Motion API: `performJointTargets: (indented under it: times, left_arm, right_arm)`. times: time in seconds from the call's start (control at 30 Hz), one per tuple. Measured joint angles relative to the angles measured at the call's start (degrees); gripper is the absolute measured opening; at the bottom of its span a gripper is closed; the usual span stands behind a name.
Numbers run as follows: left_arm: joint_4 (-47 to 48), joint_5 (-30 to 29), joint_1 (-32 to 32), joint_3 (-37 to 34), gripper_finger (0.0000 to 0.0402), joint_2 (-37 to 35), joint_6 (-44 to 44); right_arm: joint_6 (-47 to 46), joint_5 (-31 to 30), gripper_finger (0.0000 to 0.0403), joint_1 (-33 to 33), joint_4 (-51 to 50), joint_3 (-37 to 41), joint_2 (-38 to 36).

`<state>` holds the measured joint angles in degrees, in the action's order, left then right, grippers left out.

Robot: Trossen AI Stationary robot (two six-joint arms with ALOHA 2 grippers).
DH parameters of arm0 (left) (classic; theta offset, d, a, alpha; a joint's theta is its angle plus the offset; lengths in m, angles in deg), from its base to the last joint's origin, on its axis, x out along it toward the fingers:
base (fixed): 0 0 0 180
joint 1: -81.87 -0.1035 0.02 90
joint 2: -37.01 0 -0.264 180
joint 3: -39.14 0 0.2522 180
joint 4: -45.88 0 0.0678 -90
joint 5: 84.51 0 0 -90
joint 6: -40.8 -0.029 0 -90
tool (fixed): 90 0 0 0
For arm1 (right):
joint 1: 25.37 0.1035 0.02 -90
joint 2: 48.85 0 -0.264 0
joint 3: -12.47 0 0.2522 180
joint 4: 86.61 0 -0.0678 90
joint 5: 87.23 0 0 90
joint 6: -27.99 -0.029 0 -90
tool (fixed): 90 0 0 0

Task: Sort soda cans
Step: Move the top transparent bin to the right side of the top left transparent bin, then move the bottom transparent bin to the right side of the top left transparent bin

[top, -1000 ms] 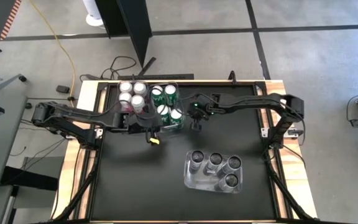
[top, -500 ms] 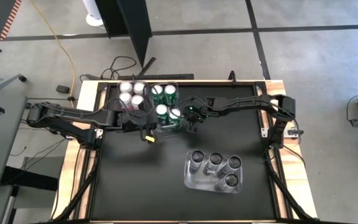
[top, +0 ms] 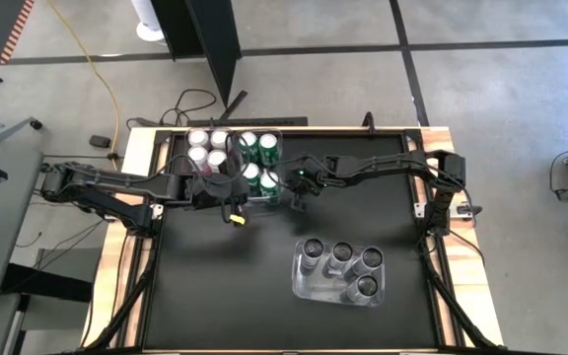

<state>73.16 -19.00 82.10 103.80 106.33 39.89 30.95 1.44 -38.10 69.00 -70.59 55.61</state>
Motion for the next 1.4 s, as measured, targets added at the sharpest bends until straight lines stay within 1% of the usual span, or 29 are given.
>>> performJointTargets:
  times: [0.17, 0.5, 0.7, 0.87, 0.93, 1.0, 1.1, 1.27, 1.4]
  left_arm:
    - [0.0, -0.01, 0.0, 0.0, 0.0, 0.0, 0.0]
    - [0.72, 0.04, 0.0, 0.0, 0.0, 0.0, 0.0]
    - [1.29, 3.29, 0.01, 0.0, 0.0, 0.15, 0.07]
    - [0.67, 3.52, 0.0, -0.75, 0.0, 0.15, 0.17]
    - [-1.79, 5.69, 0.02, -1.92, 0.0, 0.15, 0.16]
    - [-5.82, 9.26, 0.07, -4.02, 0.0, 0.15, -0.07]
    - [-11.23, 13.63, 0.35, -7.41, 0.0, 0.15, 0.03]
    - [-19.66, 16.76, 2.99, -12.93, 0.0, 0.17, 0.22]
    - [-28.74, 20.65, 6.69, -16.54, 0.0, 0.17, 0.46]
  right_arm:
    - [-0.13, 0.0, 0.0, 0.0, 1.87, 0.0, 0.0]
    - [0.04, -0.02, 0.0, -0.2, 1.91, 0.0, -0.05]
    - [0.5, -0.09, 0.0, 0.1, -3.87, -0.17, -2.51]
    - [0.59, -0.9, 0.0, 0.97, -10.06, -0.13, -6.24]
    - [1.06, -2.58, 0.0, 1.74, -12.29, -0.15, -8.62]
    - [1.86, -4.22, 0.0, 2.7, -14.46, -0.13, -11.12]
    - [2.05, -5.13, 0.0, 4.16, -17.03, -0.13, -16.06]
    - [2.01, -5.31, 0.0, 7.73, -21.85, -0.13, -24.77]
    - [1.98, -5.39, 0.0, 13.5, -26.4, -0.13, -31.07]
